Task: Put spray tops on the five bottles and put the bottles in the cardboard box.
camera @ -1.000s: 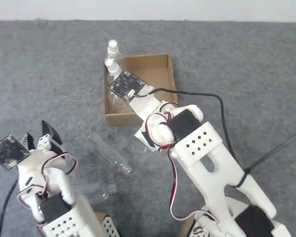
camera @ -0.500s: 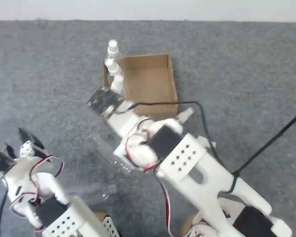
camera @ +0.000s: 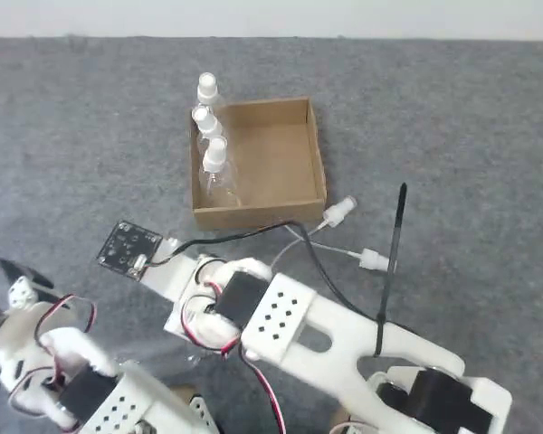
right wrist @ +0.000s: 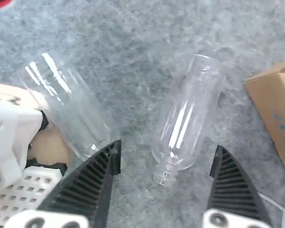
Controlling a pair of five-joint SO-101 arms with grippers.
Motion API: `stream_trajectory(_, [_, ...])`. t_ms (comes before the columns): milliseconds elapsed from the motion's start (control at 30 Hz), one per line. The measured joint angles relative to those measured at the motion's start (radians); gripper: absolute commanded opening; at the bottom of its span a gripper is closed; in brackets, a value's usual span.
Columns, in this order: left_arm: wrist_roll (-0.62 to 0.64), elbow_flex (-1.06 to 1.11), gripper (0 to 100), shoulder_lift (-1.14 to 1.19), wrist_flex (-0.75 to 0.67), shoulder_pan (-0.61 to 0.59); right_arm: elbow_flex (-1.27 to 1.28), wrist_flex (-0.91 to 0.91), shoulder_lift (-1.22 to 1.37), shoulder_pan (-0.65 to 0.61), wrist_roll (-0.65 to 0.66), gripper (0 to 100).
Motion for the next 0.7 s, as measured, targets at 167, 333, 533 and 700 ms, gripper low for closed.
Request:
stream_trajectory(167, [0.0,0.0,17,0.0,0.0,-0.091,0.0,-0.011,0.0,-0.035,0.0,25.2])
stream_trajectory(333, [0.0,0.0,17,0.0,0.0,-0.157,0.0,-0.046,0.018,-0.052,0.0,25.2])
stream_trajectory(533, [0.0,0.0,17,0.0,0.0,-0.181,0.0,-0.091,0.161,-0.054,0.0,25.2])
stream_trajectory(700, [0.0,0.0,17,0.0,0.0,-0.181,0.0,-0.112,0.232,-0.086,-0.002,25.2])
